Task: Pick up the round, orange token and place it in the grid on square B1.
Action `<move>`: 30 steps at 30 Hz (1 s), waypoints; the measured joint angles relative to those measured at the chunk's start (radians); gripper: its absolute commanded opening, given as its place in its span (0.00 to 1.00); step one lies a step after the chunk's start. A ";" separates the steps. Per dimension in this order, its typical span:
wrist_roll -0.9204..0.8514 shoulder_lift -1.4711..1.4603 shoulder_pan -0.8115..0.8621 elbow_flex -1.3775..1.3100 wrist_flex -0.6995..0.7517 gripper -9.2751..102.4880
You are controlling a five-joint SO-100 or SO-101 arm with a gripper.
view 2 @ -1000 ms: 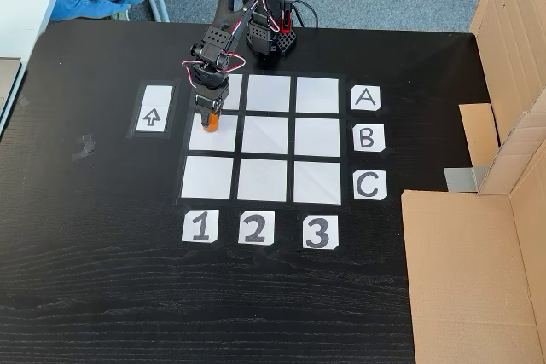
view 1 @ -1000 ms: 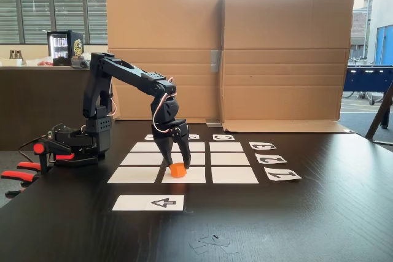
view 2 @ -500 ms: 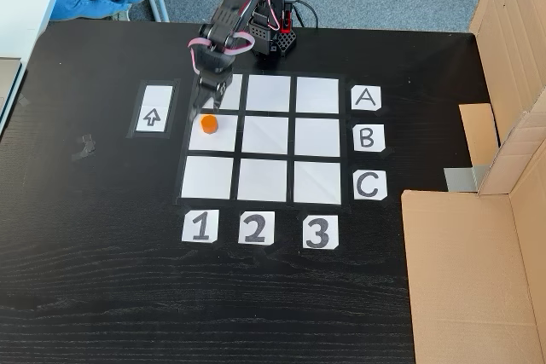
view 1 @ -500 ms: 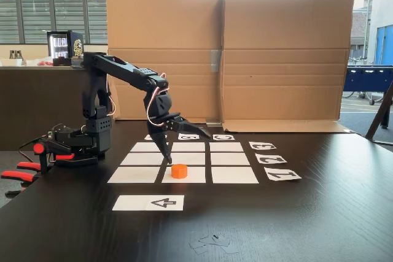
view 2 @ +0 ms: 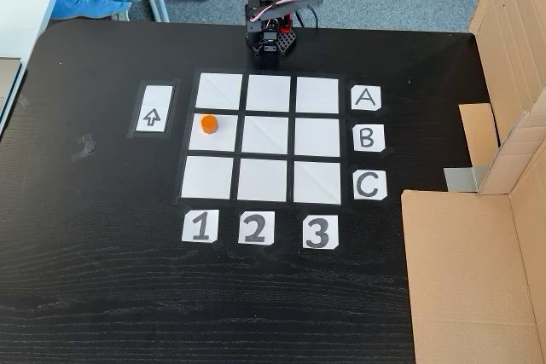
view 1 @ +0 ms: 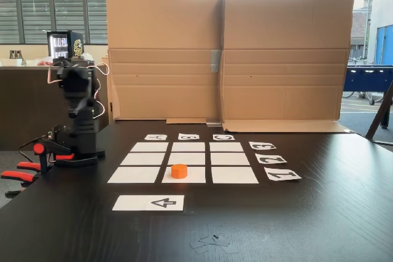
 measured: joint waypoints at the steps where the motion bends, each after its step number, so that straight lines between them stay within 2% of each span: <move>1: -0.003 0.048 0.075 0.041 0.029 0.08; 4: -0.043 0.189 0.190 0.169 0.124 0.08; 9: -0.057 0.253 0.193 0.325 0.097 0.08; 30: -0.057 0.259 0.193 0.336 0.094 0.09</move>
